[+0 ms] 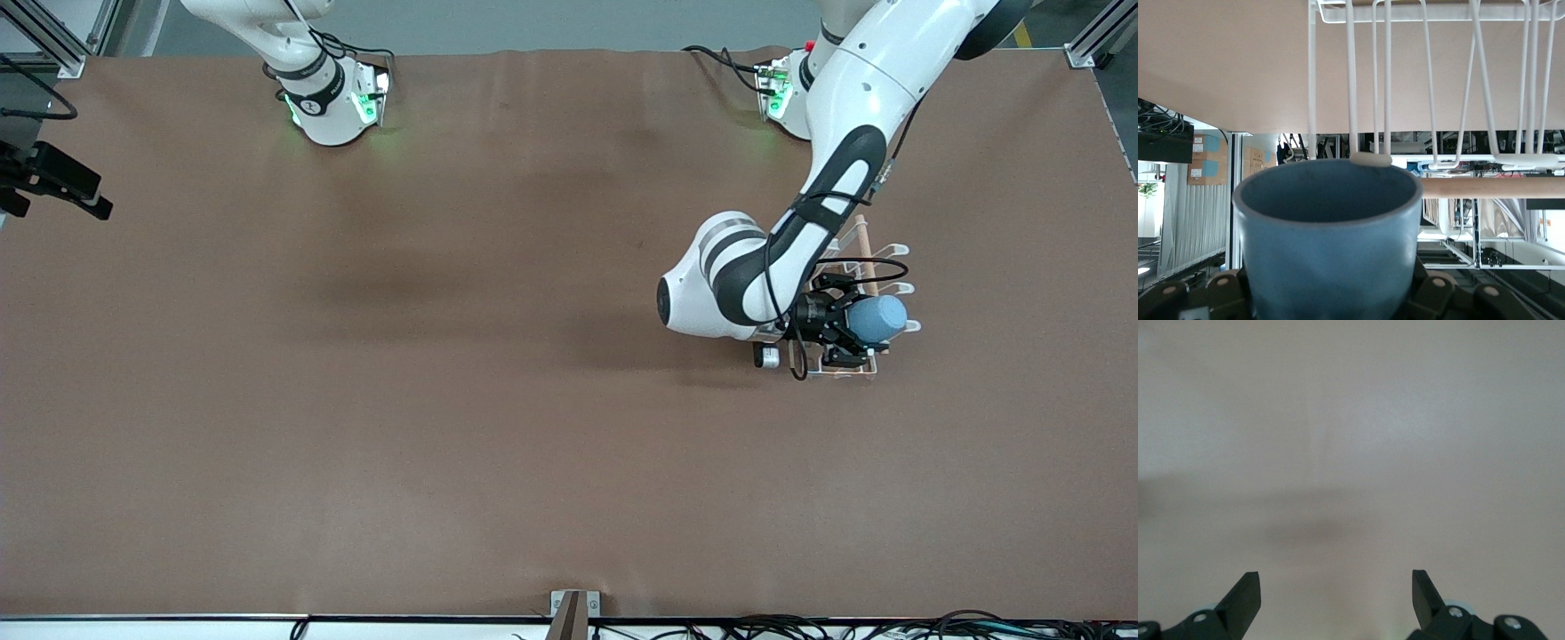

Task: Hang cup on cup holder
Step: 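Hang the cup on a rack hook with the left gripper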

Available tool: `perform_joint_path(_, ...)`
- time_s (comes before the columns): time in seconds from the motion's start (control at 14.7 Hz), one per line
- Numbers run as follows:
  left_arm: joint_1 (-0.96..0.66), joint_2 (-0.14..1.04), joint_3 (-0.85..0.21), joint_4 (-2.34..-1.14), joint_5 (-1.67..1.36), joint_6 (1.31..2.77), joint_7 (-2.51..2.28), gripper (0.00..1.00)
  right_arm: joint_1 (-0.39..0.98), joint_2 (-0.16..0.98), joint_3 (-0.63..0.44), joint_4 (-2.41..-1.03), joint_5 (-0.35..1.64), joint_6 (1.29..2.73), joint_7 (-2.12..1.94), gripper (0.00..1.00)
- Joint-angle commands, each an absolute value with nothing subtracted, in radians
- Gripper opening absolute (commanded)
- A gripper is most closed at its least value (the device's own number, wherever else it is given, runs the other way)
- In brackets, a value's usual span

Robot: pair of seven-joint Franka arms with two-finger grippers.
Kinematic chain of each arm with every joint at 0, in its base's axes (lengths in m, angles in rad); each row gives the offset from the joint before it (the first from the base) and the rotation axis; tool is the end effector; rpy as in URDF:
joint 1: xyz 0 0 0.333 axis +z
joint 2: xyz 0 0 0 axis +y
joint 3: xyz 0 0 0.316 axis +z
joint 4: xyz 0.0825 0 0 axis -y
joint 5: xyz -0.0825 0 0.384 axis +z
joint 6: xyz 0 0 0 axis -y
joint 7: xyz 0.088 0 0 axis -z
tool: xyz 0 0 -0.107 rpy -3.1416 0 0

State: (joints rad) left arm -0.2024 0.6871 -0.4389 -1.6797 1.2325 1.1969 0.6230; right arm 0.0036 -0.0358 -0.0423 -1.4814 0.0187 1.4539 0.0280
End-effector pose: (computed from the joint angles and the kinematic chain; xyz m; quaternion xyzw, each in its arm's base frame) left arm 0.5608 -0.2219 0.2443 -0.5428 0.5596 0.4321 0.4533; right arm 0.5304 -0.0189 0.6753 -0.9994 0.0322 -0.0042 0.0100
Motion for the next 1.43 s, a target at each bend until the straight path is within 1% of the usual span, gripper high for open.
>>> perform_joint_path(0.0,-0.212,0.716,-0.439,-1.681,1.270,1.184,0.604,0.42,-0.037,-0.071,-0.029,-1.531,0.017,1.468,0.034,1.00)
perform_joint_path(0.07,-0.213,0.725,-0.439,-1.684,1.281,1.184,0.604,0.49,-0.041,-0.072,-0.029,-1.542,0.018,1.465,0.032,1.00)
perform_joint_path(0.14,-0.213,0.727,-0.439,-1.683,1.288,1.184,0.597,0.77,-0.041,-0.075,-0.029,-1.552,0.018,1.465,0.032,1.00)
perform_joint_path(0.2,-0.215,0.727,-0.439,-1.681,1.289,1.183,0.559,1.00,-0.040,-0.074,-0.028,-1.548,0.020,1.460,0.031,1.00)
perform_joint_path(0.41,-0.230,0.726,-0.439,-1.677,1.282,1.181,0.514,1.00,-0.040,-0.071,-0.028,-1.537,0.021,1.457,0.029,1.00)
perform_joint_path(0.54,-0.230,0.724,-0.440,-1.677,1.284,1.146,0.494,1.00,-0.041,-0.067,-0.029,-1.519,0.020,1.457,-0.046,1.00)
perform_joint_path(0.68,-0.235,0.706,-0.451,-1.649,1.276,1.140,0.468,1.00,-0.044,-0.067,-0.029,-1.519,0.020,1.454,-0.066,1.00)
perform_joint_path(0.75,-0.238,0.697,-0.460,-1.610,1.263,1.138,0.456,1.00,-0.041,-0.067,-0.029,-1.519,0.020,1.448,-0.066,1.00)
perform_joint_path(0.88,-0.248,0.672,-0.486,-1.493,1.162,1.138,0.367,1.00,-0.040,-0.067,-0.028,-1.519,0.021,1.443,-0.064,1.00)
perform_joint_path(1.02,-0.245,0.640,-0.509,-1.386,1.021,1.141,0.202,1.00,-0.040,-0.067,-0.028,-1.519,0.020,1.447,-0.055,1.00)
perform_joint_path(1.16,-0.236,0.638,-0.518,-1.266,0.896,1.146,0.016,1.00,-0.038,-0.067,-0.028,-1.514,0.018,1.453,-0.054,1.00)
perform_joint_path(1.36,-0.219,0.609,-0.520,-1.175,0.809,1.166,-0.147,1.00,-0.040,-0.067,-0.028,-1.514,0.020,1.453,-0.034,1.00)
